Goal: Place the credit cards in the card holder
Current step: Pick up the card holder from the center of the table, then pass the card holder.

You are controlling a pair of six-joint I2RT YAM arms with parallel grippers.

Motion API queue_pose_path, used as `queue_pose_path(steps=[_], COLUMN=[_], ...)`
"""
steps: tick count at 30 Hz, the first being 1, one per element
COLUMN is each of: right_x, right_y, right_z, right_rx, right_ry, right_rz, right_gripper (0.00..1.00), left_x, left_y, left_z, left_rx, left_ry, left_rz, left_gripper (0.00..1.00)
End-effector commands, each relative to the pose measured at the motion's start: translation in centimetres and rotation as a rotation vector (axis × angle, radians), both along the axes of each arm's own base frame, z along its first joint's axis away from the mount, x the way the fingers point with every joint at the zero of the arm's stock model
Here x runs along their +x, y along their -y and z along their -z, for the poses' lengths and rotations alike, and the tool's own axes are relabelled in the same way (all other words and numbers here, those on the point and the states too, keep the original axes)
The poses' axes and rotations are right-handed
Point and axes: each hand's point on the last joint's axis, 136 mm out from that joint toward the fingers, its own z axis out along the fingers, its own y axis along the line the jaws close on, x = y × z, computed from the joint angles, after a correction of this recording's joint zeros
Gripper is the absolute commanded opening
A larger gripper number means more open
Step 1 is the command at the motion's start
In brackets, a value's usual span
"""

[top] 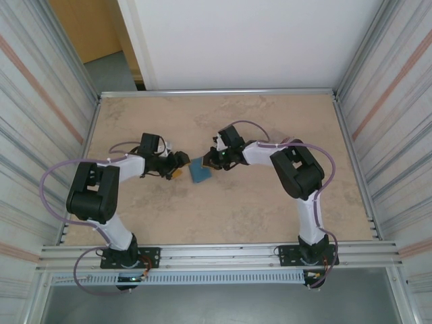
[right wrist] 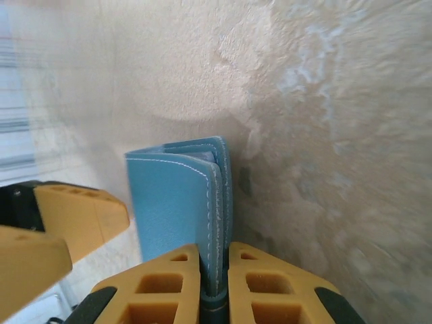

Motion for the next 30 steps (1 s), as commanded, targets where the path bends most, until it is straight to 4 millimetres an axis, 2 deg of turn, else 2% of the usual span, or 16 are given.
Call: queue_pose_path(steps=[1, 5, 7, 9, 12, 14, 16, 20, 23, 26, 28, 30], right_x=[0.6, 0.6, 0.5, 0.3, -0.1, -0.5, -0.9, -0.6, -0.7, -0.5, -0.1, 0.4], right_y=[0.3, 0.8, 0.7, 0.5, -0.1, -0.7, -1.1, -1.6, -2.2, -2.2, -1.6, -0.2], right_z=[-6.4, -11.5, -13.6, -15.4, -18.0, -19.3, -20.0, -20.2, -20.1, -19.4, -18.7, -18.4], right_rx=[0.137, 0.225, 0.263, 0.294, 0.347, 0.384, 0.404, 0.411, 0.412, 0.393, 0.357, 0.298], right_ry=[0.077, 0.149, 0.178, 0.205, 0.242, 0.257, 0.270, 0.271, 0.271, 0.266, 0.254, 0.263], right_rz=[-0.004, -0.036, -0.054, -0.074, -0.100, -0.123, -0.145, -0.140, -0.154, -0.146, -0.123, -0.089], right_gripper=[0.02, 0.02, 0.03, 0.03, 0.03, 0.03, 0.03, 0.03, 0.03, 0.04, 0.12, 0.26], left_x=[0.7, 0.6, 0.3, 0.3, 0.0, -0.2, -0.2, 0.0, 0.1, 0.0, -0.1, -0.4], left_y=[1.3, 2.2, 2.2, 2.0, 2.0, 2.3, 2.3, 2.7, 3.1, 3.3, 3.3, 3.2], left_z=[-4.7, -11.8, -14.0, -15.2, -15.8, -16.2, -16.2, -15.8, -16.6, -17.4, -17.8, -17.8], left_rx=[-0.120, -0.208, -0.244, -0.262, -0.310, -0.361, -0.373, -0.379, -0.397, -0.405, -0.400, -0.389], left_ry=[0.147, 0.372, 0.411, 0.428, 0.410, 0.399, 0.391, 0.369, 0.385, 0.416, 0.440, 0.452], left_rz=[0.081, 0.219, 0.257, 0.254, 0.230, 0.222, 0.215, 0.212, 0.223, 0.245, 0.257, 0.265], left_gripper=[0.67, 0.70, 0.72, 0.73, 0.74, 0.69, 0.63, 0.52, 0.35, 0.12, 0.00, 0.00])
